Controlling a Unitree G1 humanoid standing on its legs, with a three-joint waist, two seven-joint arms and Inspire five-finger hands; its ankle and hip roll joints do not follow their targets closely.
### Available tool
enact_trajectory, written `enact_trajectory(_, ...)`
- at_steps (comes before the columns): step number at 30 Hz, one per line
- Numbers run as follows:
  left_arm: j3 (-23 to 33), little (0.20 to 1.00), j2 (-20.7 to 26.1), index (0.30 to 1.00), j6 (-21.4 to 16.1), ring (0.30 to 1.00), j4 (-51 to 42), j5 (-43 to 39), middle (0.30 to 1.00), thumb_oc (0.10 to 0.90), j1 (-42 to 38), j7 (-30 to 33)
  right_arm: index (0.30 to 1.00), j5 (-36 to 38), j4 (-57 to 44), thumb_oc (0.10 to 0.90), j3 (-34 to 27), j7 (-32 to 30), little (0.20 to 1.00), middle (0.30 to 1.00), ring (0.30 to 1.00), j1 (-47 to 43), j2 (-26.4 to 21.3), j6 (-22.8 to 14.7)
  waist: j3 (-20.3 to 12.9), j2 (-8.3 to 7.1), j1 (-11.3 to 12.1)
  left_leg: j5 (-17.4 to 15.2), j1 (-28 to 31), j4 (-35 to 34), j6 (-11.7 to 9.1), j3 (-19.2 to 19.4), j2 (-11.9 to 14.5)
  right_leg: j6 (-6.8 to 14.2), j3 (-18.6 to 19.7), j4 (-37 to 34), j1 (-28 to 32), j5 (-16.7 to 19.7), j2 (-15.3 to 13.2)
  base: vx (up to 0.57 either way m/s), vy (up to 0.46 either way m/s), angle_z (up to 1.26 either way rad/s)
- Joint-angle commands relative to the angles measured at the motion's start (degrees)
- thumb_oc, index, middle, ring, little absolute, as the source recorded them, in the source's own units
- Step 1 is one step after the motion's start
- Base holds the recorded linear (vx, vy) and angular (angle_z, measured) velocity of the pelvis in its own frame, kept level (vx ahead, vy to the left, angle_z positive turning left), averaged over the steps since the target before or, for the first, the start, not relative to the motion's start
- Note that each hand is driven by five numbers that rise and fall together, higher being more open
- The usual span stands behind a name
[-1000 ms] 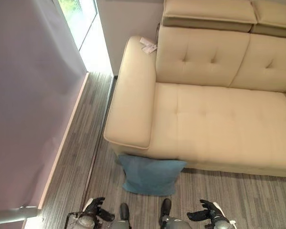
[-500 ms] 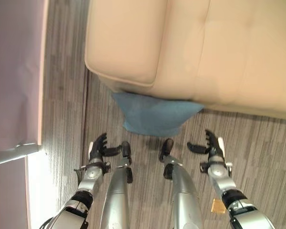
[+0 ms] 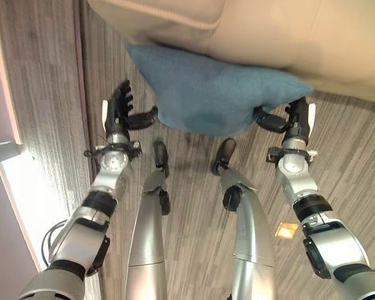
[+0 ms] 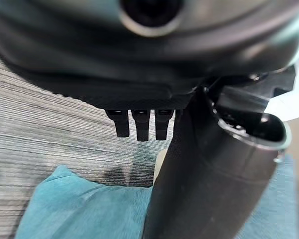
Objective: Pick up all the scattered cushions and arrange them neatly on the sofa.
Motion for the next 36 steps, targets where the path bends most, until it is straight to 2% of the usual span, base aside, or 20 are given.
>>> enact_trajectory(1, 1.6, 0.900, 0.2, 0.900, -4.0, 0.900, -2.7, -0.1, 0.900, 0.800, 6.1, 0.5, 0.900, 1.9, -4.5, 0.800, 2.6, 2.3, 0.900, 0.900, 0.900, 6.8, -2.2, -3.5, -7.2, 2.20, 0.1, -6.6, -0.2, 1.6, 0.8, -0.9, -1.4, 6.5, 4.4, -0.3, 3.3, -6.5, 2.0, 0.00, 0.000, 0.00)
enact_trajectory(8, -1.3, 0.900, 2.4, 0.900, -3.8, 0.900, -4.3, 0.0, 0.900, 0.800, 3.0, -2.9, 0.900, 5.7, -5.8, 0.800, 5.2, 7.8, 0.900, 0.900, 0.900, 4.6, -4.7, -4.6, -7.5, 2.65, 0.1, -5.7, -1.8, 0.1, 0.8, -1.1, -1.8, 7.1, 4.6, -0.9, 1.5, -5.8, 1.6, 0.00, -0.003, 0.01)
enact_trajectory(12, -4.6, 0.900, 4.6, 0.900, -3.8, 0.900, -5.4, 1.0, 0.900, 0.800, -1.7, -3.6, 0.900, 5.6, -7.2, 0.800, 9.3, 9.8, 0.900, 0.900, 0.900, -0.9, -7.1, -4.5, -7.1, 2.71, 0.3, -5.1, -3.8, 0.0, 0.6, -1.8, -2.0, 7.6, 4.6, -1.4, -0.1, -5.1, 1.5, 0.00, -0.013, 0.03)
enact_trajectory(17, -7.0, 0.900, 5.8, 0.900, -3.5, 0.900, -4.5, 3.1, 0.900, 0.800, -6.2, -2.3, 0.900, 4.4, -9.3, 0.800, 12.0, 9.1, 0.900, 0.900, 0.900, -5.7, -8.5, -4.4, -6.3, 2.57, 0.1, -4.9, -6.4, 1.7, 0.4, -2.2, -1.8, 7.9, 4.6, 0.0, -2.3, -5.0, 1.4, 0.00, 0.000, 0.00)
enact_trajectory(24, -10.2, 0.900, 5.7, 0.900, -2.9, 0.900, -2.8, 4.2, 0.900, 0.800, -11.2, -1.5, 0.900, 5.4, -10.7, 0.800, 13.0, 7.7, 0.900, 0.900, 0.900, -10.4, -7.2, -4.8, -5.4, 2.50, -0.2, -4.9, -8.8, 3.4, 0.2, -2.7, -1.9, 7.9, 4.7, 1.1, -4.2, -4.8, 1.5, 0.00, 0.000, 0.00)
enact_trajectory(27, -11.4, 0.900, 4.5, 0.900, -3.0, 0.900, -4.0, 4.9, 0.900, 0.800, -12.6, -0.6, 0.900, 5.5, -11.7, 0.800, 13.4, 7.0, 0.900, 0.900, 0.900, -11.5, -5.9, -4.9, -4.9, 2.45, -0.3, -5.0, -9.6, 4.1, 0.1, -2.9, -1.9, 8.0, 4.8, 1.6, -5.0, -4.9, 1.5, 0.00, 0.000, 0.00)
enact_trajectory(36, -13.9, 0.900, -4.2, 0.900, -3.0, 0.900, -5.6, 4.6, 0.900, 0.800, -16.0, 2.0, 0.900, 6.8, -13.7, 0.800, 13.9, 4.9, 0.900, 0.900, 0.900, -16.6, 1.3, -5.4, -3.8, 2.39, -0.2, -5.0, -11.5, 5.1, 0.2, -3.5, -2.0, 8.2, 4.8, 2.0, -6.5, -4.5, 2.0, 0.00, 0.000, 0.00)
